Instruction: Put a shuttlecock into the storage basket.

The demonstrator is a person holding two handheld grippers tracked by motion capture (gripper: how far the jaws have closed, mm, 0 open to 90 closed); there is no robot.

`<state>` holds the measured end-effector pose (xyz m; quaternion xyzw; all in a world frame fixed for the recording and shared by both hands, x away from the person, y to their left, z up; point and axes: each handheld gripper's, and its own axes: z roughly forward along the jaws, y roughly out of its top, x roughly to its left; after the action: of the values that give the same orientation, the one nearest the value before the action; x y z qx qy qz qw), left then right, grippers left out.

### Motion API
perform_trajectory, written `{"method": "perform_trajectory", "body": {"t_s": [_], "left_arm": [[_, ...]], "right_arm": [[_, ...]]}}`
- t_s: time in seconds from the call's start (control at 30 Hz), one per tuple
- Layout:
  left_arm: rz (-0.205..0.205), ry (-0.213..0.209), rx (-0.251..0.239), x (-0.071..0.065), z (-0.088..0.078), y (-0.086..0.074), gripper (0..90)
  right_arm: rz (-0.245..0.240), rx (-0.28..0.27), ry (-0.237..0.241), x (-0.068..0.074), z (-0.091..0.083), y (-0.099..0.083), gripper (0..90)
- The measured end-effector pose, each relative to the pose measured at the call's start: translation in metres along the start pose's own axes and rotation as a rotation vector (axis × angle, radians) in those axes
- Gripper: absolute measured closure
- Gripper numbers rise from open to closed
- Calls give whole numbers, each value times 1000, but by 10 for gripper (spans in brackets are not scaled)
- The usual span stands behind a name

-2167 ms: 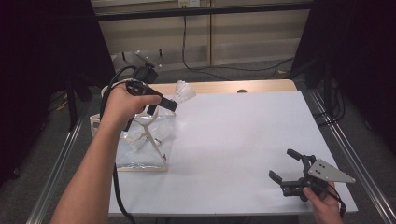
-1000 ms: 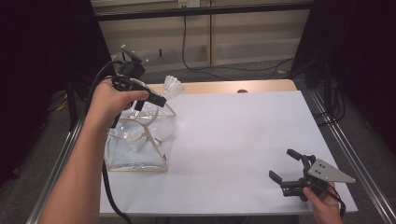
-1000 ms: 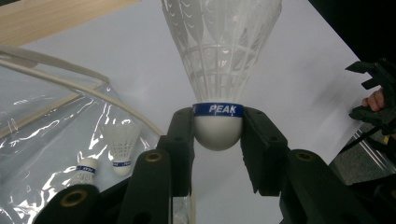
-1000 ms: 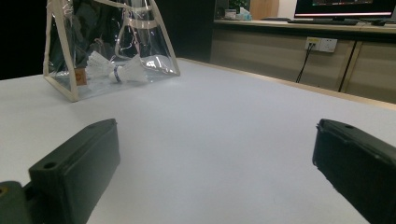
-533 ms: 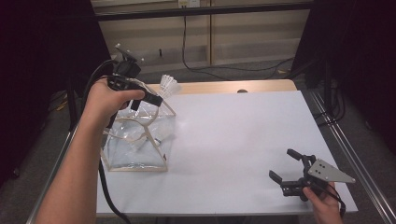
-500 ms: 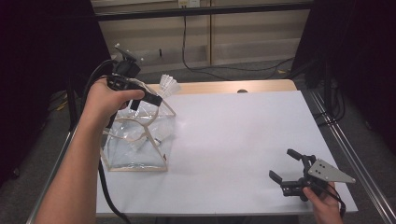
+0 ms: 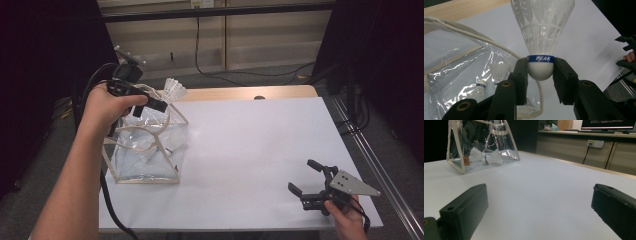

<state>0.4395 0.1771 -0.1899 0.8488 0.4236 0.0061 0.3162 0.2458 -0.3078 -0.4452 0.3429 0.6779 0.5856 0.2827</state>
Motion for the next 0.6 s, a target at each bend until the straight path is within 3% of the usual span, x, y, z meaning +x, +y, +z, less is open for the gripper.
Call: {"method": "perform_trajectory", "body": {"t_s": [0.6], "left_arm": [[-28, 24, -17, 11, -6, -6, 656]], "right_arm": [[-2, 0, -2, 0, 0, 0, 7]]}}
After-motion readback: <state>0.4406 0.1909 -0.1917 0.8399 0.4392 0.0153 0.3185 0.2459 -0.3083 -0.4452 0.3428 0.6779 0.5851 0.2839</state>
